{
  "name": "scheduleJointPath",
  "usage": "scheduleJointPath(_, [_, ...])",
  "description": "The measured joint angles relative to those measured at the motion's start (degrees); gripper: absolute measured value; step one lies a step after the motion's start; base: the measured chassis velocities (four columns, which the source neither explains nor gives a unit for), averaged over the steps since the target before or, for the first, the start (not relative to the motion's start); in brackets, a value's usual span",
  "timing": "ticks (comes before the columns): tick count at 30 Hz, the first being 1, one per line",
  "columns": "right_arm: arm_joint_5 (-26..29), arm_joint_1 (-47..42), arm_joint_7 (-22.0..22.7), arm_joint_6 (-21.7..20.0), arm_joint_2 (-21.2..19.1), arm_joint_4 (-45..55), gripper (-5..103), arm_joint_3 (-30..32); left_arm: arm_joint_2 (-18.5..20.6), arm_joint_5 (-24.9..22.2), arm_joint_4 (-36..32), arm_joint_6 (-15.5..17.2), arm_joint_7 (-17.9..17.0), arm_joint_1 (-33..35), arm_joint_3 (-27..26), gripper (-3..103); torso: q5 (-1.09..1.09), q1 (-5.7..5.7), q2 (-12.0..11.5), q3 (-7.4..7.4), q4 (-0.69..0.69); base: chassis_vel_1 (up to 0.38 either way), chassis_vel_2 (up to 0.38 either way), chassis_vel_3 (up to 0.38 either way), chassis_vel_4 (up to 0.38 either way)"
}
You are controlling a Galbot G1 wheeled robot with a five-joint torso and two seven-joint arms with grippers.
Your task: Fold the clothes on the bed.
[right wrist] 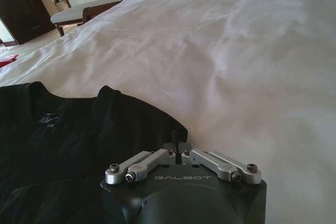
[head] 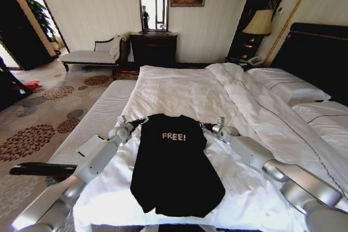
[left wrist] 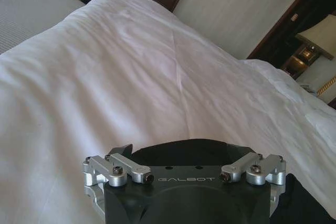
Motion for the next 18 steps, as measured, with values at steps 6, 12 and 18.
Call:
scheduleJointPath(6, [-0.08,-0.91,0.11,0.02,-0.67,0.62,0,0.44,0.76,-0.81,-0.3,0.47,-1.15,0.84,-1.18,100,0.0,0.0,0.0,-0.01,0.01,0.0,0.0,0.0,0.0])
scheduleJointPath(12, [-0.41,-1.22,0.12,0.03,-0.48,0.62,0,0.5,-0.6,-0.66,3.56,0.56,-0.95,-0.38,-1.14,100,0.0,0.0,0.0,0.0,0.0,0.0,0.0,0.0,0.0])
scheduleJointPath(18, [-0.52,-1.16,0.19,0.02,-0.03,0.62,0,0.5,-2.94,0.27,7.66,0.51,0.18,-2.88,0.45,100,0.0,0.0,0.0,0.0,-0.01,0.0,0.0,0.0,0.0])
